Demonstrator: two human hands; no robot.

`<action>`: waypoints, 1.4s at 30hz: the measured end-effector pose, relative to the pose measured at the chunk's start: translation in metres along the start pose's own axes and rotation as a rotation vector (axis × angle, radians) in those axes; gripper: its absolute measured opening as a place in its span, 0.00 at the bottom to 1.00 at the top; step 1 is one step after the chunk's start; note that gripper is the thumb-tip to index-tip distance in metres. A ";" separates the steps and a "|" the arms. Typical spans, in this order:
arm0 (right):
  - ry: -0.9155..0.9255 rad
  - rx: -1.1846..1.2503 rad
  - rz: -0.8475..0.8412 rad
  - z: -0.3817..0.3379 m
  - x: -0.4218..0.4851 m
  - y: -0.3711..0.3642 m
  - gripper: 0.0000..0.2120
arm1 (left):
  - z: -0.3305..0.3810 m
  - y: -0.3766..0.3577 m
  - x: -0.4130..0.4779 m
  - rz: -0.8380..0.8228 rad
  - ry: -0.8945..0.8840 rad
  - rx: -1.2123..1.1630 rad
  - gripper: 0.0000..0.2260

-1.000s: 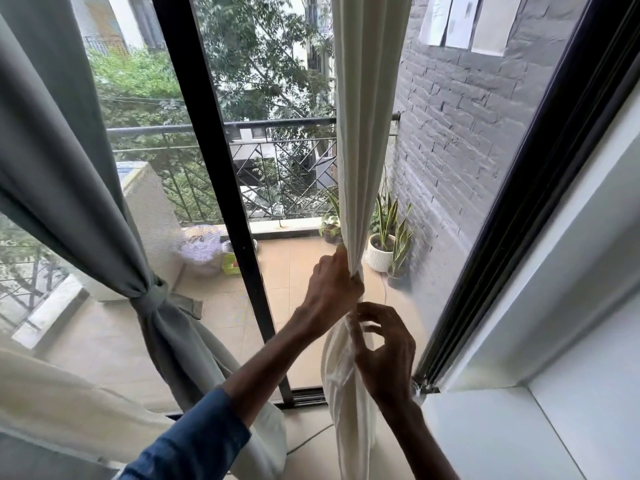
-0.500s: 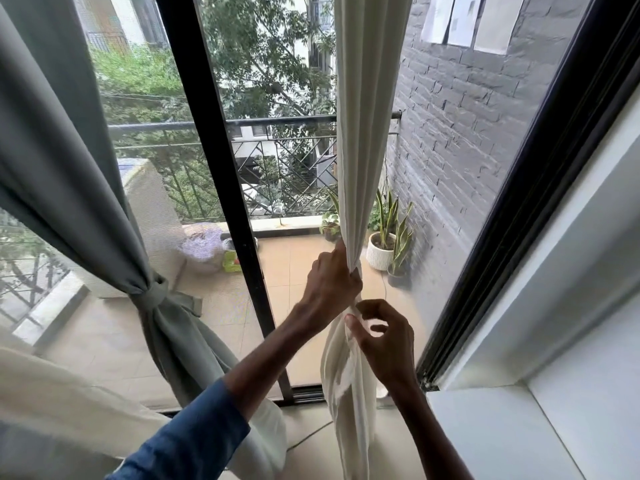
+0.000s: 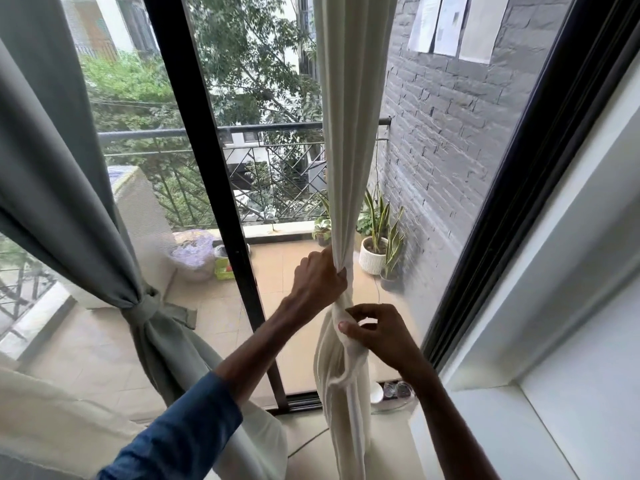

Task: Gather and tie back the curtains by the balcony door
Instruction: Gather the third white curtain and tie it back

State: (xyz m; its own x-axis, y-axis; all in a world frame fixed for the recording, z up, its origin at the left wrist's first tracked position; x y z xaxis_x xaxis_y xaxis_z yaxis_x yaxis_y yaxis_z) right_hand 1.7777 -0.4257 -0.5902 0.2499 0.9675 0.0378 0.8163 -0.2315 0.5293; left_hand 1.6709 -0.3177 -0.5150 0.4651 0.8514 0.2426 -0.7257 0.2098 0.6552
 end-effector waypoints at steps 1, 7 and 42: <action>0.012 -0.018 -0.037 0.001 0.002 0.006 0.05 | -0.002 0.003 0.001 -0.001 0.010 0.016 0.05; 0.131 -0.433 -0.057 0.000 0.023 0.065 0.04 | -0.026 0.002 0.002 -0.039 0.086 -0.011 0.13; -0.018 0.343 -0.257 0.013 0.088 -0.008 0.15 | -0.052 -0.006 0.008 -0.219 -0.137 0.106 0.26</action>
State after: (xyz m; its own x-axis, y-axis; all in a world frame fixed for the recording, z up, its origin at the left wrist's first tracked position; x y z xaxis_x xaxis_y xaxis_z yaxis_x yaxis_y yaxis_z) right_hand 1.8000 -0.3400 -0.6025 0.0226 0.9969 -0.0748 0.9783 -0.0066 0.2070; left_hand 1.6524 -0.2877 -0.5538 0.6741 0.7171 0.1769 -0.5467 0.3234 0.7723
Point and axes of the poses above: each hand's wrist, its own x-axis towards the middle knuckle, its own y-axis out of the back of the hand, z = x × y, the point moved 5 cm from there along x, towards the middle knuckle, and after that the axes turned 12 degrees about -x, right-handed, at the moved point
